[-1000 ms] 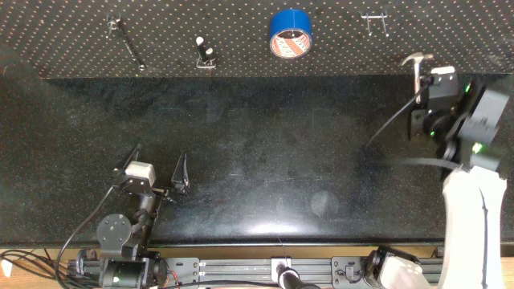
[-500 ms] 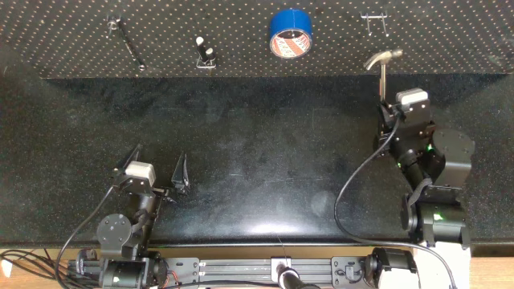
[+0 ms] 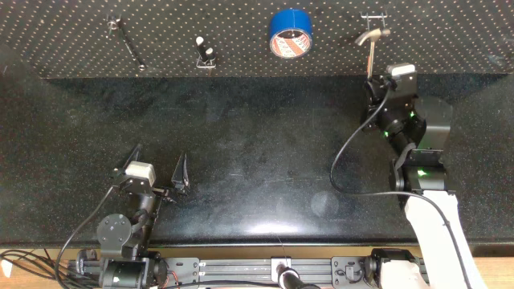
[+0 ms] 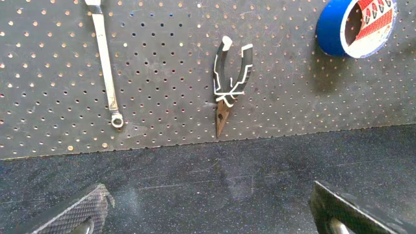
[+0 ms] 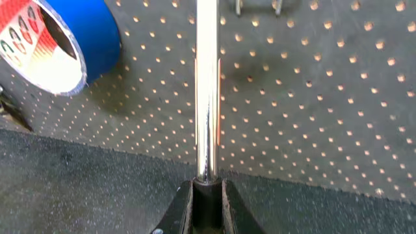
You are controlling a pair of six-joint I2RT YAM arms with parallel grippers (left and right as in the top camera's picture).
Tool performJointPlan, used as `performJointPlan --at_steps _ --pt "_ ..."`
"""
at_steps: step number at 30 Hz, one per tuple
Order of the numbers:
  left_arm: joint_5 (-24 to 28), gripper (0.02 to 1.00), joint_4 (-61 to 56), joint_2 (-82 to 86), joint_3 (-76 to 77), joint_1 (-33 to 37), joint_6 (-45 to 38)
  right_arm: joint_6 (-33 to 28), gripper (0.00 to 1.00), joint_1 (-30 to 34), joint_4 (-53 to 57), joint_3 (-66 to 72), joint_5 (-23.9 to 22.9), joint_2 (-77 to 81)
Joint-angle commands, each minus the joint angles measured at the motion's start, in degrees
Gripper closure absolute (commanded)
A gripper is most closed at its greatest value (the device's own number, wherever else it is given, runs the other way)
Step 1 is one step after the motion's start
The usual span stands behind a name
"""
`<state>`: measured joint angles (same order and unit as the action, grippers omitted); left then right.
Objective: Place Tools Onto Pegboard
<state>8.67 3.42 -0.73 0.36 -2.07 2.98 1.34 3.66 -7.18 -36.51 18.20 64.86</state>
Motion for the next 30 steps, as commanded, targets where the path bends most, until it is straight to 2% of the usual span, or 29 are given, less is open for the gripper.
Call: performJointPlan --at_steps 1,14,30 --pt "1.18 0.025 0.28 0.55 -0.04 0.17 -0.7 1.01 0.923 -0.35 -2.89 -2.05 0.74 0.96" --pt "1.18 0.023 0.28 0.55 -0.04 0.17 -0.7 0.98 0.923 3.82 -6.6 -2.64 0.74 4.46" --pt "1.2 0.025 0.26 0.55 -0.04 0.17 -0.7 0.98 0.923 1.53 -8.83 -6.49 0.92 11.58"
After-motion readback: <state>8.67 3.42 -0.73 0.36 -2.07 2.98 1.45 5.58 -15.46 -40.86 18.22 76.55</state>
